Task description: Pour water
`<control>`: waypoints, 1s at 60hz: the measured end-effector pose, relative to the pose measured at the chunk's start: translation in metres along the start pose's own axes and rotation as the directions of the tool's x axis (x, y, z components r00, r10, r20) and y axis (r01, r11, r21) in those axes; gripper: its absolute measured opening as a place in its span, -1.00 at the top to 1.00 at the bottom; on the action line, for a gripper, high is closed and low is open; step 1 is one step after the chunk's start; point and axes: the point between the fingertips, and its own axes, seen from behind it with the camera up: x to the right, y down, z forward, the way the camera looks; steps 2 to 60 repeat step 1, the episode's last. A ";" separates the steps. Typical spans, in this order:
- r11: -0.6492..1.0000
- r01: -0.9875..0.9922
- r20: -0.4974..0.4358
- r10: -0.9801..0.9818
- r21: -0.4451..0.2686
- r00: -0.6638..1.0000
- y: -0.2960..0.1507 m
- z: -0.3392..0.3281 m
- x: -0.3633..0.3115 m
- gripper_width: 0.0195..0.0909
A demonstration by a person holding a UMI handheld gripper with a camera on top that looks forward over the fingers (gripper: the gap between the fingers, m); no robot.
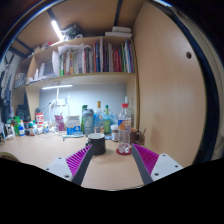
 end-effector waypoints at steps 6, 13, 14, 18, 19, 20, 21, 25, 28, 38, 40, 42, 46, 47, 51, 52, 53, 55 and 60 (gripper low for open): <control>1.000 0.000 0.002 0.000 0.001 1.000 0.001 -0.005 -0.002 -0.83; 1.000 0.000 0.002 0.000 0.001 1.000 0.001 -0.005 -0.002 -0.83; 1.000 0.000 0.002 0.000 0.001 1.000 0.001 -0.005 -0.002 -0.83; 1.000 0.000 0.002 0.000 0.001 1.000 0.001 -0.005 -0.002 -0.83; 1.000 0.000 0.002 0.000 0.001 1.000 0.001 -0.005 -0.002 -0.83; 1.000 0.000 0.002 0.000 0.001 1.000 0.001 -0.005 -0.002 -0.83; 1.000 0.000 0.002 0.000 0.001 1.000 0.001 -0.005 -0.002 -0.83; 1.000 0.000 0.002 0.000 0.001 1.000 0.001 -0.005 -0.002 -0.83; 1.000 0.000 0.002 0.000 0.001 1.000 0.001 -0.005 -0.002 -0.83; 1.000 0.000 0.002 0.000 0.001 1.000 0.001 -0.005 -0.002 -0.83; 1.000 0.000 0.002 0.000 0.001 1.000 0.001 -0.005 -0.002 -0.83; 1.000 0.000 0.002 0.000 0.001 1.000 0.001 -0.005 -0.002 -0.83; 1.000 0.000 0.002 0.000 0.001 1.000 0.001 -0.005 -0.002 -0.83; 1.000 0.000 0.002 0.000 0.001 1.000 0.001 -0.005 -0.002 -0.83; 1.000 0.000 0.002 0.000 0.001 1.000 0.001 -0.005 -0.002 -0.83; 1.000 0.000 0.002 0.000 0.001 1.000 0.001 -0.005 -0.002 -0.83; 1.000 0.000 0.002 0.000 0.001 1.000 0.001 -0.005 -0.002 -0.83; 1.000 0.000 0.002 0.000 0.001 1.000 0.001 -0.005 -0.002 -0.83; 1.000 0.000 0.002 0.000 0.001 1.000 0.001 -0.005 -0.002 -0.83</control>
